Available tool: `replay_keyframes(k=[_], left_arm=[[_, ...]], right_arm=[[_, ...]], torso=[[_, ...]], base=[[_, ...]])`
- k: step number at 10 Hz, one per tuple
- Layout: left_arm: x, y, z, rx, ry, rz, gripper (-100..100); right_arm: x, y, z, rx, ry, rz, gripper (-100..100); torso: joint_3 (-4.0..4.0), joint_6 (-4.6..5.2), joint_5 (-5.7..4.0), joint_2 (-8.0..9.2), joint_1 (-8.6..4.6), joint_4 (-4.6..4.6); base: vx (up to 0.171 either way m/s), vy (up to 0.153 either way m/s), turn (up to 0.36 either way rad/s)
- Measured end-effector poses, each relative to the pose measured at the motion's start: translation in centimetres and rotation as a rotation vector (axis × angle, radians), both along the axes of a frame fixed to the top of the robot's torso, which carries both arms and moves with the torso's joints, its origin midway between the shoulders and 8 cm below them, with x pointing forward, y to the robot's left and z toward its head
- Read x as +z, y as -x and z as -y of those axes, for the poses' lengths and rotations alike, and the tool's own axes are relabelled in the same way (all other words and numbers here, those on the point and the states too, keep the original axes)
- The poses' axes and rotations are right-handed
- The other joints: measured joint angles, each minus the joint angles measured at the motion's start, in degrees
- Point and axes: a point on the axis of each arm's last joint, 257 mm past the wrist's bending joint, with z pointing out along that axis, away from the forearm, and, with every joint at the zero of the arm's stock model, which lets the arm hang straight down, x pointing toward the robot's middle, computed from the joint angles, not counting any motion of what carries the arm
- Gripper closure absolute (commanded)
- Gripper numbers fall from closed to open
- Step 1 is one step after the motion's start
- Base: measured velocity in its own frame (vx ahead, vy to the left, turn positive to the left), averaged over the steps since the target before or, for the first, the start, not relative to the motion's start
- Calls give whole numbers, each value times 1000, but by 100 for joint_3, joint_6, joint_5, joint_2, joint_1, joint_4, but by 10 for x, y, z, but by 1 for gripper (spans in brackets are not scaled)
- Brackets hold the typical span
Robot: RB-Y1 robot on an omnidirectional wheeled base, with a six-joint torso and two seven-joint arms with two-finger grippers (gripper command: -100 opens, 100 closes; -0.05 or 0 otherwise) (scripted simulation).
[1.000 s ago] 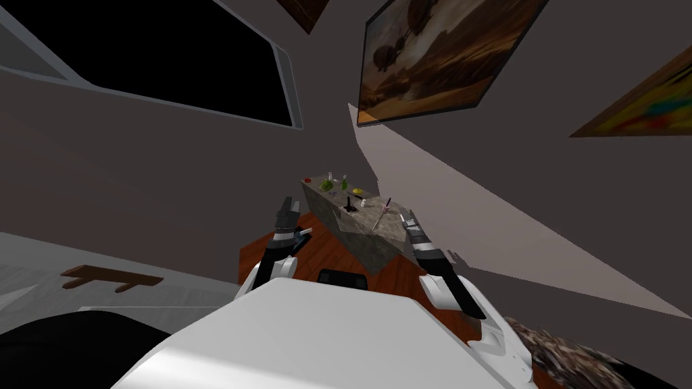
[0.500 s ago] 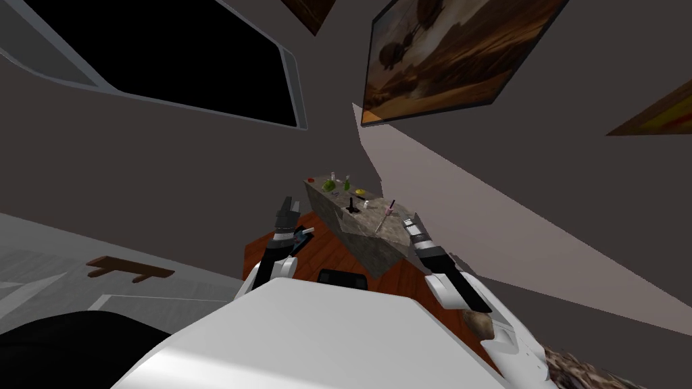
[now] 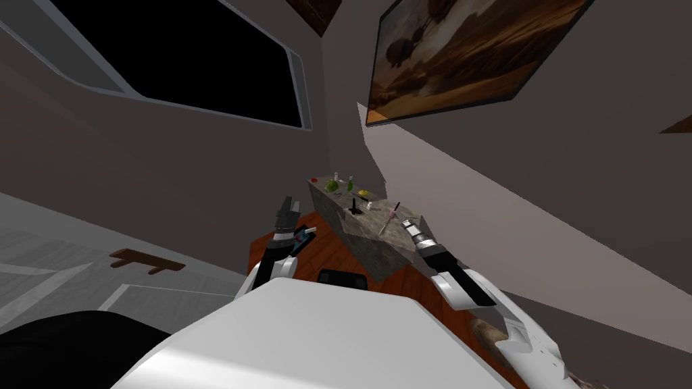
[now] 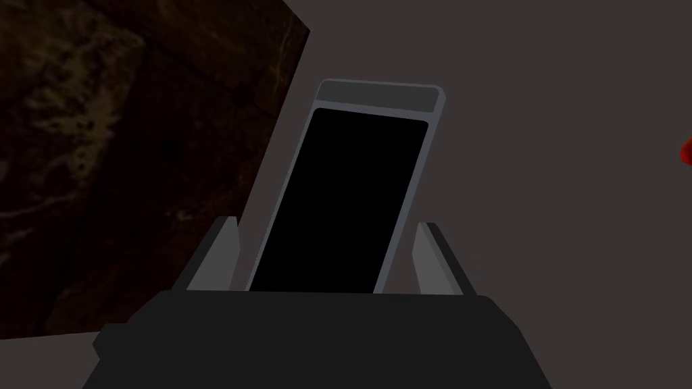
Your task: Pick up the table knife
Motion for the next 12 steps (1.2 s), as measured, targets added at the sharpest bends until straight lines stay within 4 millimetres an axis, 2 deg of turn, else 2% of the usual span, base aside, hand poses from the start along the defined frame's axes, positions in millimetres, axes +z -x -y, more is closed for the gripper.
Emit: replay_keyframes(k=[2, 6, 9, 11, 12], left_arm=[[0, 0, 0, 0, 0, 0, 0], [0, 0, 0, 0, 0, 0, 0], [0, 0, 0, 0, 0, 0, 0], [0, 0, 0, 0, 0, 0, 0], [0, 0, 0, 0, 0, 0, 0]], right_arm=[[-8, -4, 9, -7, 45, -43, -100], [-38, -6, 33, -40, 135, -161, -100], [-67, -5, 63, -92, 194, -290, -100], [-90, 5, 87, -131, 222, -369, -100], [-95, 5, 96, -143, 231, -391, -100]], torso=[[-1, -1, 1, -2, 1, 0], [-2, 2, 2, -3, 7, -1], [-11, -1, 6, -19, 27, -4], [-7, 2, 3, -12, 14, -3], [-4, 2, 3, -6, 11, -2]], base=[[44, 22, 150], [40, 31, 62], [69, 69, 115], [53, 41, 63], [46, 52, 86]])
